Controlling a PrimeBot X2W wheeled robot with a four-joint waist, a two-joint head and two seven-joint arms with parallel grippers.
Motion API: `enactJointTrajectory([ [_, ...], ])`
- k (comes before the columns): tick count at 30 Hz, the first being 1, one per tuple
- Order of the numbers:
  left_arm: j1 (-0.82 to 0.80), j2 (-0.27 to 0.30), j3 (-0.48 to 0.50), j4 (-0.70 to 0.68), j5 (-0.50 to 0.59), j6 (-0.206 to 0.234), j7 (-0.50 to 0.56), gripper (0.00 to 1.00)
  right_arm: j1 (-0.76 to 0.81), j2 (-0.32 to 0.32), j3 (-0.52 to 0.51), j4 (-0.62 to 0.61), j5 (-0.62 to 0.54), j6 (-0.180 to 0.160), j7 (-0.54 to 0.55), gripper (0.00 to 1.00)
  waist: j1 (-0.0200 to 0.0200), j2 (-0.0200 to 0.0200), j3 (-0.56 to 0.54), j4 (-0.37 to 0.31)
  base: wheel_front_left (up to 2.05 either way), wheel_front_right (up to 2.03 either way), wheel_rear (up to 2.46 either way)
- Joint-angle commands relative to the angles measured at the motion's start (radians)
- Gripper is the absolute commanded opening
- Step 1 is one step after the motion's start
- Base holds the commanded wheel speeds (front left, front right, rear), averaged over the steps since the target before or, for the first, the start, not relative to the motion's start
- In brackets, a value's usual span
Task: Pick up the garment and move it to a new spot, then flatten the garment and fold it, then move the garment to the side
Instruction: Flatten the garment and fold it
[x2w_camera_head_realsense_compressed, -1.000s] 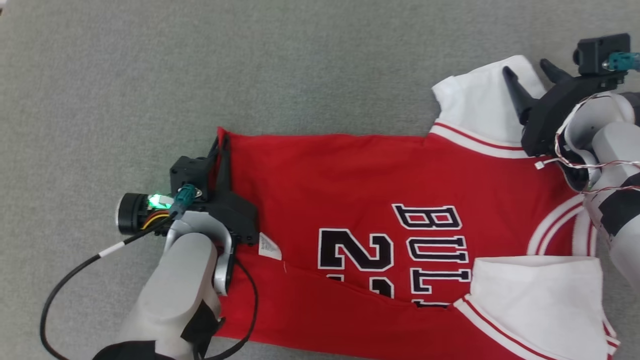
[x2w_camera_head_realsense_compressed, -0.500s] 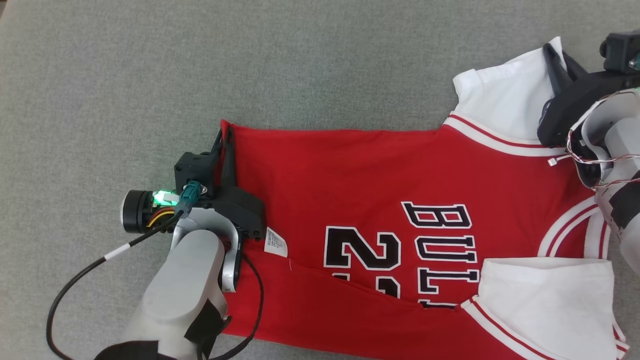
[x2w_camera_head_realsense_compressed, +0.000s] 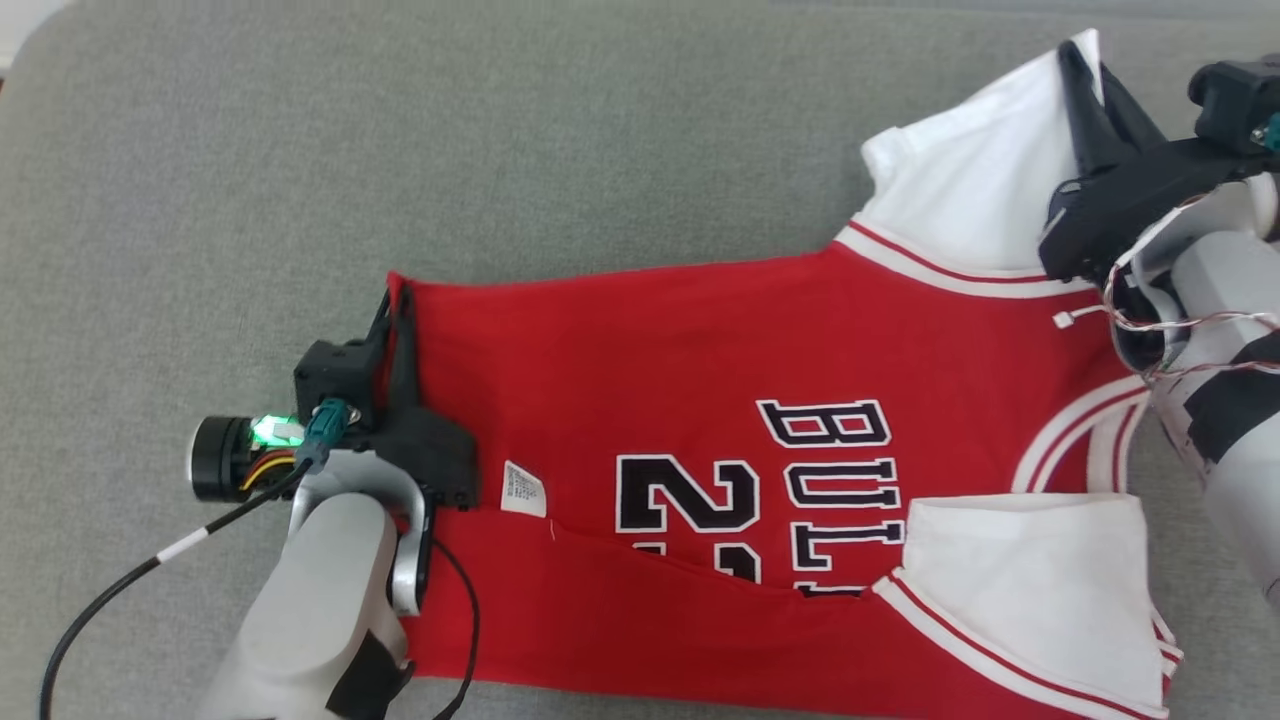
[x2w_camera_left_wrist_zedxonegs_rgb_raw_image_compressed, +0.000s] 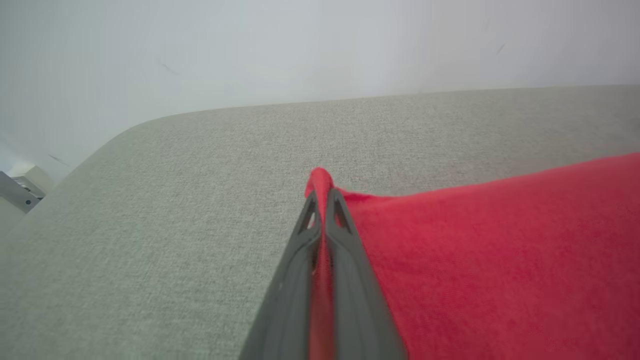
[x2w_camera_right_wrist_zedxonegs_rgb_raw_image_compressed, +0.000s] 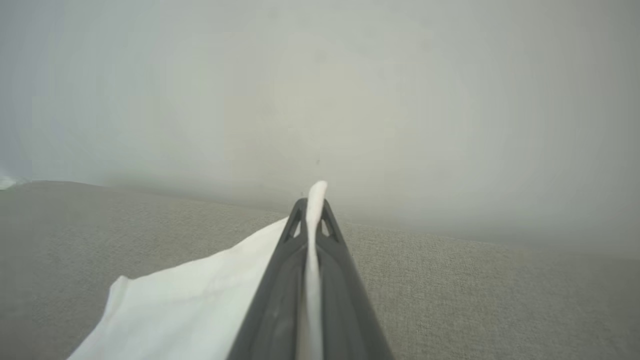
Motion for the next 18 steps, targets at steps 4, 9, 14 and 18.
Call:
enactJointTrajectory([
  [4, 0.053, 0.018, 0.029, 0.006, 0.018, -0.020, -0.003, 0.00, 0.113, 0.008, -0.054, -0.128, -0.019, -0.003, -0.005, 0.00, 0.0001, 0.0000, -0.080, -0.062, 0.00, 0.00, 0.00],
  [9, 0.115, 0.035, 0.062, -0.007, 0.032, -0.038, -0.003, 0.00, 0.264, 0.026, -0.106, -0.240, -0.035, -0.003, -0.005, 0.00, 0.0001, 0.0000, -0.134, -0.102, 0.00, 0.00, 0.00],
  [14, 0.189, 0.041, 0.092, -0.040, 0.049, -0.058, -0.003, 0.00, 0.410, 0.043, -0.146, -0.333, -0.033, -0.003, -0.005, 0.00, 0.0001, 0.0000, -0.172, -0.133, 0.00, 0.00, 0.00],
  [18, 0.256, 0.038, 0.124, -0.062, 0.056, -0.070, -0.003, 0.00, 0.507, 0.065, -0.174, -0.377, -0.023, -0.003, -0.005, 0.00, 0.0001, 0.0000, -0.194, -0.154, 0.00, 0.00, 0.00],
])
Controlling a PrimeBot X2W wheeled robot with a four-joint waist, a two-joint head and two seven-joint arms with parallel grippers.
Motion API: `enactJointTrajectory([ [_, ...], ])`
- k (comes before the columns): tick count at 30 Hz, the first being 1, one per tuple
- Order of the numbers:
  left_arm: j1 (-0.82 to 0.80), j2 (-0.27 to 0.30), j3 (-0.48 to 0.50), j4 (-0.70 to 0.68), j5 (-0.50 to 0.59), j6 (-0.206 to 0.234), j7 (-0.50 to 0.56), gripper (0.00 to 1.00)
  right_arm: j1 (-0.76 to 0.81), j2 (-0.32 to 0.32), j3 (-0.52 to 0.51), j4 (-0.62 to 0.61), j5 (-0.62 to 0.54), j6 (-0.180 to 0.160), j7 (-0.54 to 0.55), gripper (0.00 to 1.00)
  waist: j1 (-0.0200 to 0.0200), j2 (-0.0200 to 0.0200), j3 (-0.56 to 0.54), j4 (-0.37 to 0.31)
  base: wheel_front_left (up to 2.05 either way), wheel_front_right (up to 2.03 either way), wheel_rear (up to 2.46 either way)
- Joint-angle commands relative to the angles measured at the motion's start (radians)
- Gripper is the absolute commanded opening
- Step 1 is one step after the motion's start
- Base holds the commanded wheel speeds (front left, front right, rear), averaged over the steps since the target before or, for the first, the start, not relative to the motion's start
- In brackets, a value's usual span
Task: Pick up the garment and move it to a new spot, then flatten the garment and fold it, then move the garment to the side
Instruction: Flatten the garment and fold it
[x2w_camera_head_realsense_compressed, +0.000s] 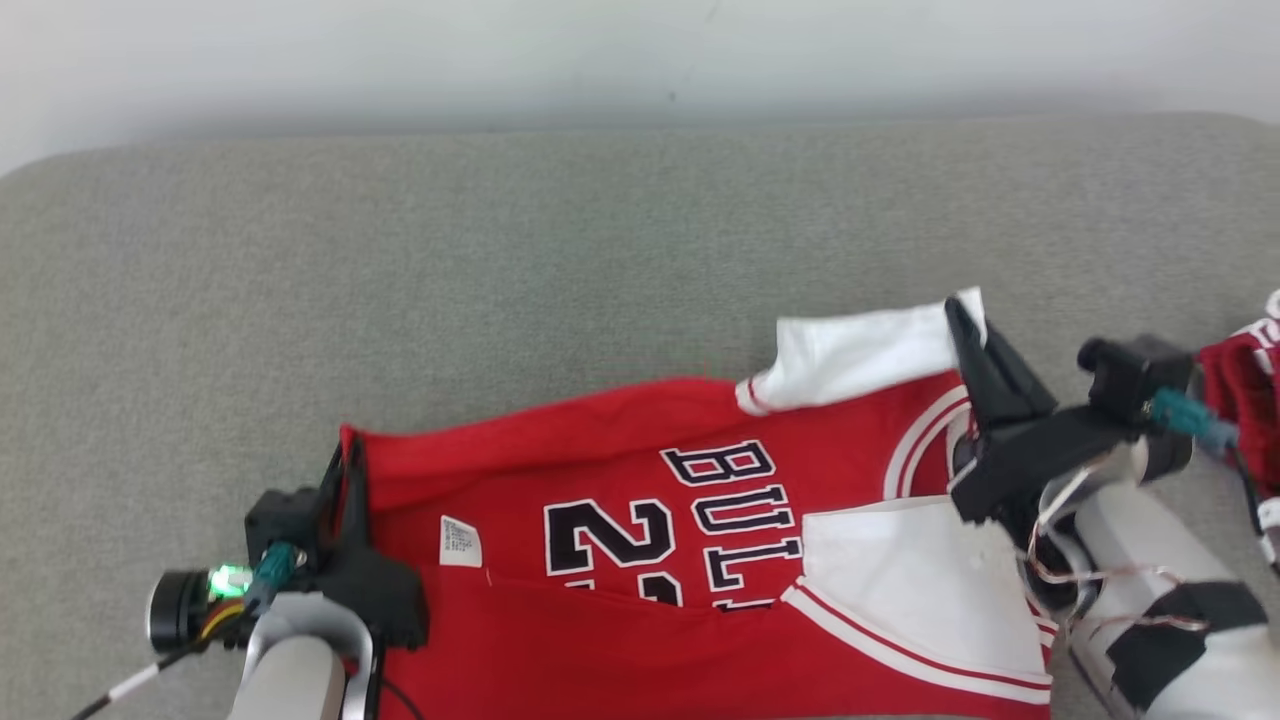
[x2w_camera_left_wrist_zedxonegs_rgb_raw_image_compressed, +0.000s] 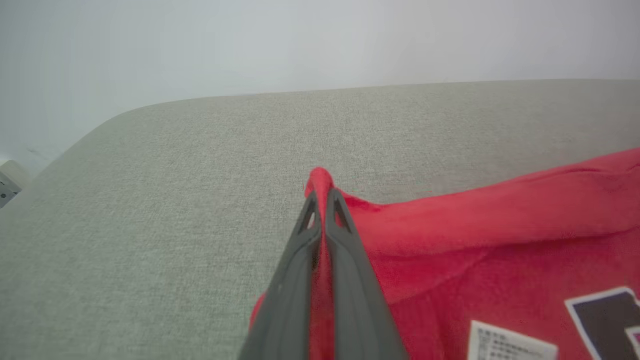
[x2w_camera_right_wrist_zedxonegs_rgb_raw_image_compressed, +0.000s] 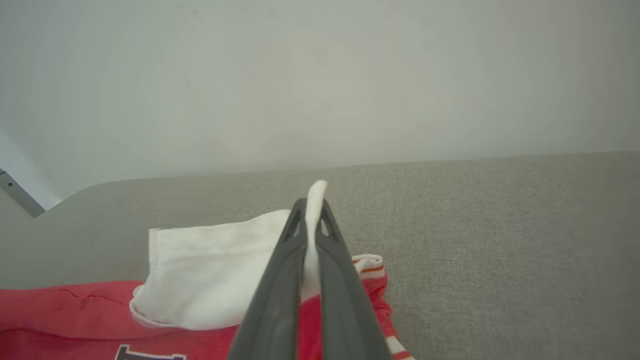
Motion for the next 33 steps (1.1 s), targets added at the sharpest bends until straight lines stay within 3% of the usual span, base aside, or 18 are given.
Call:
enactJointTrajectory([
  [1, 0.037, 0.001, 0.015, -0.013, 0.010, -0.004, -0.003, 0.00, 0.038, 0.017, -0.008, -0.015, 0.005, -0.003, -0.004, 0.00, 0.0002, 0.0001, -0.034, -0.036, 0.00, 0.00, 0.00],
  [18, 0.241, -0.019, 0.119, -0.037, 0.048, -0.040, -0.003, 0.00, 0.270, 0.137, -0.076, -0.017, 0.008, -0.003, -0.004, 0.00, 0.0002, 0.0001, -0.148, -0.089, 0.00, 0.00, 0.00],
  [30, 0.310, -0.036, 0.164, -0.100, 0.105, -0.054, -0.003, 0.00, 0.330, 0.176, -0.119, -0.002, -0.018, -0.003, -0.004, 0.00, 0.0002, 0.0001, -0.164, -0.112, 0.00, 0.00, 0.00],
  [32, 0.322, -0.040, 0.168, -0.114, 0.119, -0.048, -0.003, 0.31, 0.334, 0.182, -0.125, 0.008, -0.018, -0.003, -0.004, 0.00, 0.0002, 0.0001, -0.164, -0.110, 0.00, 0.00, 0.00],
  [33, 0.332, -0.043, 0.167, -0.117, 0.128, -0.045, -0.003, 0.62, 0.338, 0.184, -0.124, 0.016, -0.015, -0.003, -0.004, 0.41, 0.0002, 0.0001, -0.165, -0.109, 0.00, 0.00, 0.00],
])
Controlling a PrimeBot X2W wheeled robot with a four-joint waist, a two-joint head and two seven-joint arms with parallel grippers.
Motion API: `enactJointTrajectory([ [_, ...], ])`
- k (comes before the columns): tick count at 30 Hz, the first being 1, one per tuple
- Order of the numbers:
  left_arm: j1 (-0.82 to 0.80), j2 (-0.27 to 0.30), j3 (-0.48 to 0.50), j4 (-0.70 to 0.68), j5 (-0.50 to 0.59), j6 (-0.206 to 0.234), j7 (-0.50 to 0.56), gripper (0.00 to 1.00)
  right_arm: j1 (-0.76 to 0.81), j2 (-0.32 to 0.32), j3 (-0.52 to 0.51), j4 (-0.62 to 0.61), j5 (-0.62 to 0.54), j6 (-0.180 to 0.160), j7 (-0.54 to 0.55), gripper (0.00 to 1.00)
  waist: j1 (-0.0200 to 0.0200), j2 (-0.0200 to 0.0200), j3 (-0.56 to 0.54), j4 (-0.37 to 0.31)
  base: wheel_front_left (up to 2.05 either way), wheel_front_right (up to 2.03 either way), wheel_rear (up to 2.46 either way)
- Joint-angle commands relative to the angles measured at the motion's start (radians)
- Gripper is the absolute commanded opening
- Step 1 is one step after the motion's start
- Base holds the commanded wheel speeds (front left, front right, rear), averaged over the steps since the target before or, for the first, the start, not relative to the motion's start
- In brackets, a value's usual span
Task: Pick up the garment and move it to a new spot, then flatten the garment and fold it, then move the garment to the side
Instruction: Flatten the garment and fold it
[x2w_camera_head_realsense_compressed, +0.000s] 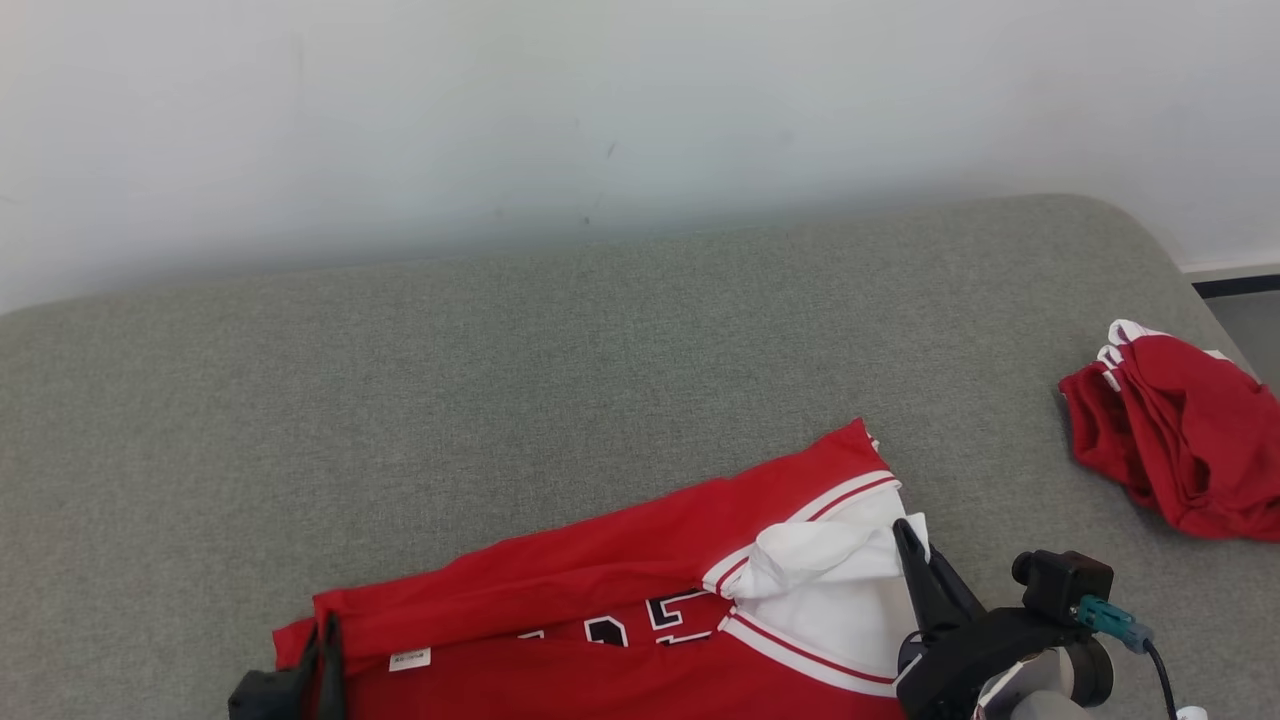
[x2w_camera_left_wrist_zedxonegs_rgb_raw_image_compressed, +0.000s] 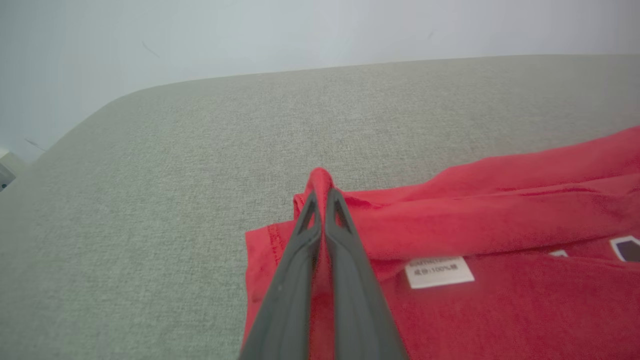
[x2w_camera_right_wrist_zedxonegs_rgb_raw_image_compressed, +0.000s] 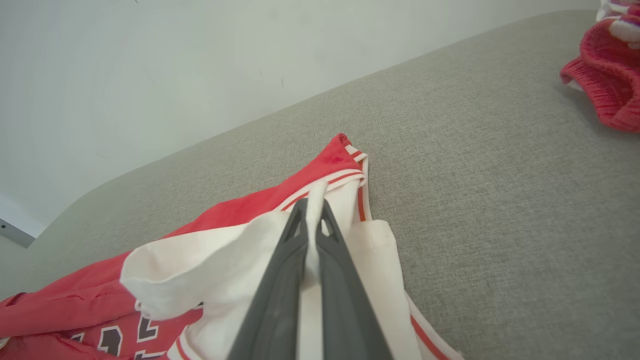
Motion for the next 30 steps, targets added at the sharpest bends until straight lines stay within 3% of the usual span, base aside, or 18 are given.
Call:
enactJointTrajectory([
  [1, 0.030, -0.009, 0.003, -0.014, 0.017, 0.012, -0.003, 0.84, 0.017, 0.010, 0.002, 0.016, -0.003, -0.003, -0.004, 0.74, 0.0000, 0.0001, -0.002, 0.004, 0.00, 0.00, 0.00],
  [2, 0.037, -0.009, 0.011, -0.025, 0.023, 0.024, -0.003, 1.00, 0.015, 0.011, 0.000, 0.020, 0.000, -0.003, -0.004, 1.00, 0.0000, 0.0001, -0.003, 0.005, 0.00, 0.00, 0.00],
  [13, 0.153, -0.027, 0.044, -0.174, 0.070, 0.107, -0.003, 1.00, 0.057, 0.028, -0.136, -0.009, -0.084, -0.003, -0.004, 1.00, 0.0000, 0.0001, -0.016, 0.009, 0.00, 0.00, 0.00],
  [30, 0.216, -0.037, -0.001, -0.275, 0.097, 0.132, -0.003, 1.00, 0.071, 0.074, -0.193, 0.055, -0.196, -0.003, -0.004, 1.00, 0.0000, 0.0001, -0.010, 0.057, 0.00, 0.00, 0.00],
])
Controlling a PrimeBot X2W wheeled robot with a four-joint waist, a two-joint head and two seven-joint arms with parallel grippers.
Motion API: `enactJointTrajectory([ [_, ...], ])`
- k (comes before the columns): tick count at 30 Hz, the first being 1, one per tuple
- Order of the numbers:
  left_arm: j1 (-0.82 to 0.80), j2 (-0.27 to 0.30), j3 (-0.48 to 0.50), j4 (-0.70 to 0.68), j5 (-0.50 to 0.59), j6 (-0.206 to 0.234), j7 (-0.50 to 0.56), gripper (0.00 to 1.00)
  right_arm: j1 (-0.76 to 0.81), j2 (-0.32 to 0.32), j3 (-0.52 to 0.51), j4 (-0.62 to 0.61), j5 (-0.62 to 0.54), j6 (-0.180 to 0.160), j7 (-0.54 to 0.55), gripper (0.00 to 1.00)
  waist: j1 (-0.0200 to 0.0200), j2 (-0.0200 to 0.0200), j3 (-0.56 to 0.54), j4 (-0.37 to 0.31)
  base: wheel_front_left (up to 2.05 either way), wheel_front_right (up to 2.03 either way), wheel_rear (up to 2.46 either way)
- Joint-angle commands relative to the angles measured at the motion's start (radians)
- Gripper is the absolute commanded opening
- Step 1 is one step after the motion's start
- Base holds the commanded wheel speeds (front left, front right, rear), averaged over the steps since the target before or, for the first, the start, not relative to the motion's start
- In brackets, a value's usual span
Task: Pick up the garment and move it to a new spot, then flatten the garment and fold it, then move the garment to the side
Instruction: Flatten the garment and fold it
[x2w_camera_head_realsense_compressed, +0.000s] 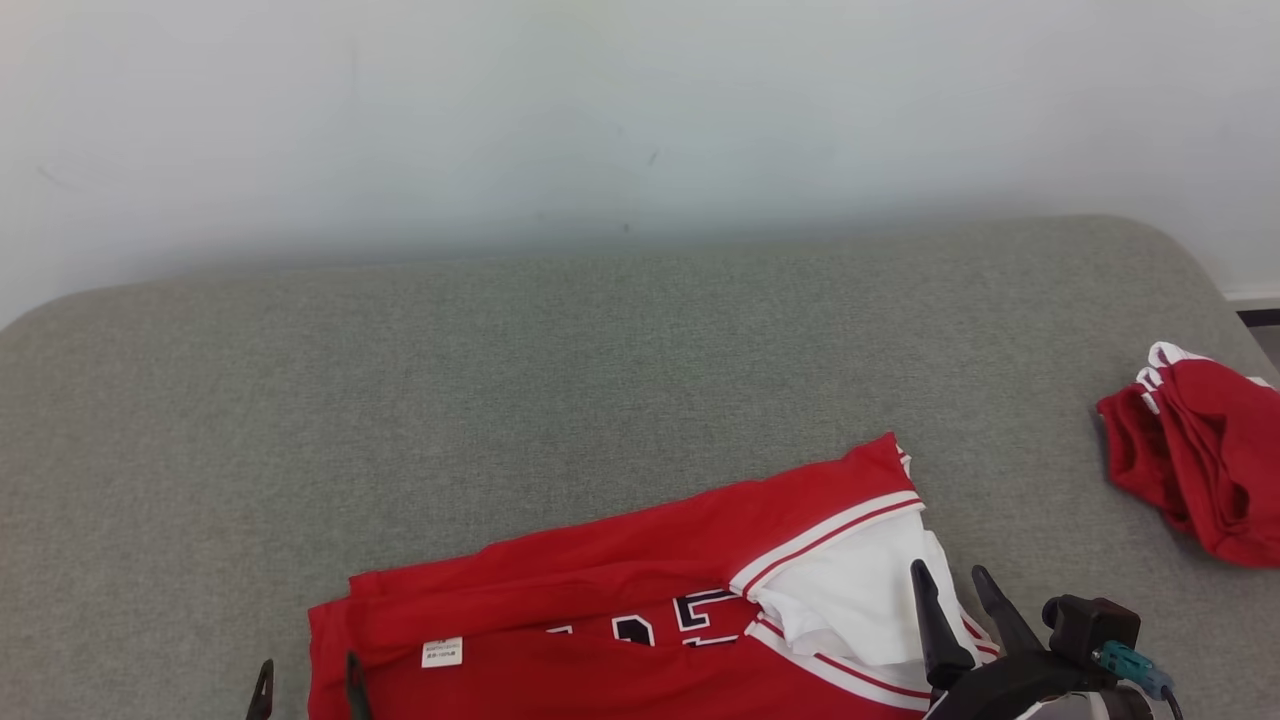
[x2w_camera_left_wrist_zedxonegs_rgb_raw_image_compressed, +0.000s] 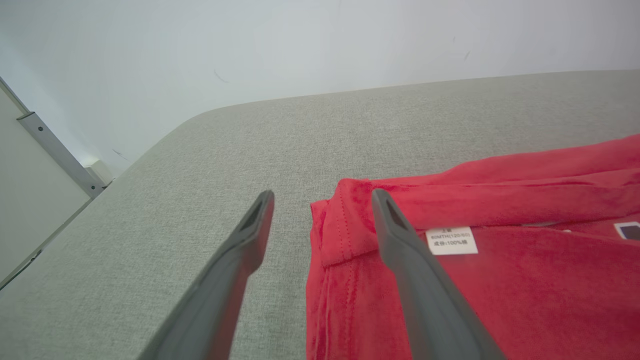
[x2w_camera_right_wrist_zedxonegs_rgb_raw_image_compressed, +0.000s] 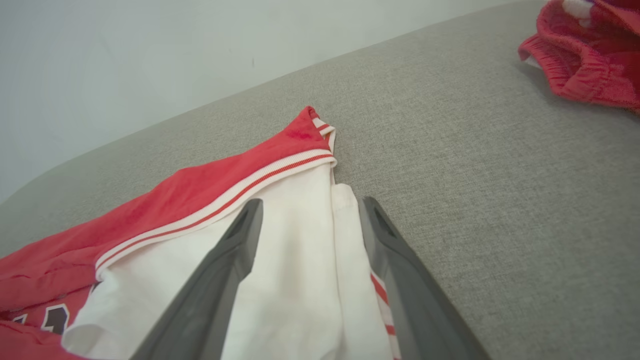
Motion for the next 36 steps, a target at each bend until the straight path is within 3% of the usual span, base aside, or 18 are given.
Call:
enactJointTrajectory([
  [1, 0.003, -0.002, -0.003, -0.005, 0.008, -0.002, -0.003, 1.00, -0.005, 0.003, -0.004, 0.007, -0.009, -0.003, -0.004, 1.00, 0.0000, 0.0000, 0.007, 0.012, 0.00, 0.00, 0.00],
  [14, -0.037, -0.005, -0.038, -0.003, 0.000, -0.023, -0.003, 1.00, -0.071, -0.009, -0.029, 0.117, -0.012, -0.003, -0.004, 1.00, 0.0000, 0.0000, 0.082, 0.078, 0.00, 0.00, 0.00],
  [21, -0.043, -0.005, -0.033, 0.000, -0.007, -0.020, -0.003, 1.00, -0.101, 0.011, 0.055, 0.199, 0.043, 0.000, 0.003, 1.00, 0.0000, 0.0000, 0.094, 0.093, 0.00, 0.00, 0.00],
  [22, -0.044, -0.006, -0.033, 0.000, -0.007, -0.021, -0.003, 1.00, -0.104, 0.011, 0.069, 0.207, 0.052, 0.000, 0.003, 0.87, 0.0000, 0.0000, 0.095, 0.094, 0.00, 0.00, 0.00],
  [23, -0.043, -0.006, -0.034, -0.001, -0.006, -0.021, -0.003, 1.00, -0.107, 0.009, 0.079, 0.212, 0.060, 0.000, 0.003, 0.47, 0.0000, 0.0000, 0.097, 0.094, 0.00, 0.00, 0.00],
  [24, -0.042, -0.006, -0.034, -0.002, -0.007, -0.020, -0.003, 1.00, -0.111, 0.006, 0.087, 0.217, 0.067, 0.000, 0.003, 0.27, 0.0000, 0.0000, 0.098, 0.095, 0.00, 0.00, 0.00],
  [25, -0.043, -0.006, -0.035, -0.002, -0.008, -0.019, -0.003, 1.00, -0.116, 0.004, 0.092, 0.222, 0.077, 0.000, 0.003, 0.00, 0.0000, 0.0000, 0.100, 0.094, 0.00, 0.00, 0.00],
  [30, -0.049, -0.006, -0.038, -0.001, -0.014, -0.015, -0.003, 1.00, -0.133, -0.025, 0.065, 0.222, 0.094, -0.002, 0.003, 0.00, 0.0000, 0.0000, 0.103, 0.089, 0.00, 0.00, 0.00],
  [36, -0.050, -0.006, -0.044, 0.002, -0.014, -0.016, -0.003, 1.00, -0.137, -0.062, -0.103, 0.172, 0.046, -0.003, -0.003, 0.00, 0.0000, 0.0000, 0.099, 0.071, 0.00, 0.00, 0.00],
])
